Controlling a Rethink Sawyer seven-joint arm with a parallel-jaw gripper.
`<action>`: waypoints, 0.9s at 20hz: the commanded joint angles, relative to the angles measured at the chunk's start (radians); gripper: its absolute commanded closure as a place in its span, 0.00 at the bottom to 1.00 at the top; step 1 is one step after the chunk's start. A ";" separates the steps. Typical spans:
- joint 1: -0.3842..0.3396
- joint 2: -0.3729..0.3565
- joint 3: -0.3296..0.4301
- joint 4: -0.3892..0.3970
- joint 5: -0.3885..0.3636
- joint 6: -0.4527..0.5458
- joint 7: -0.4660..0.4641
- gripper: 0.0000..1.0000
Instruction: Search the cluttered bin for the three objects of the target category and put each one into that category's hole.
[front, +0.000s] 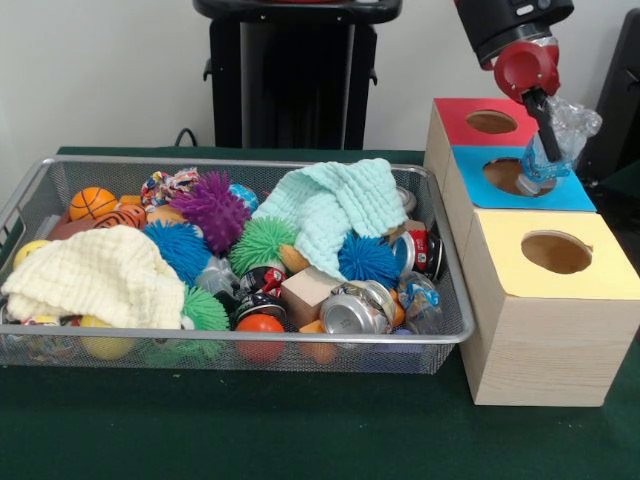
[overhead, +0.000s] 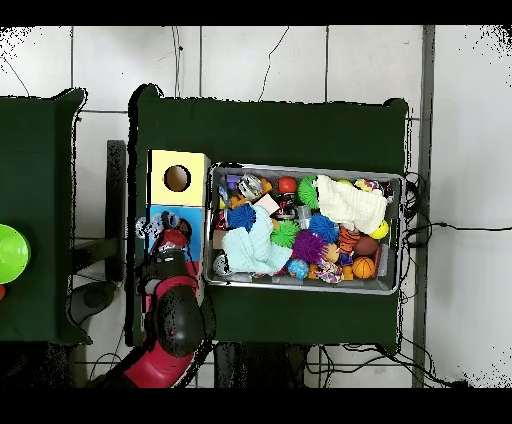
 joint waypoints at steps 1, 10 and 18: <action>-0.058 -0.038 0.235 0.012 0.062 0.048 -0.038 1.00; -0.057 -0.034 0.236 0.013 0.062 0.049 -0.040 1.00; -0.045 -0.005 0.222 -0.011 0.067 0.033 -0.021 1.00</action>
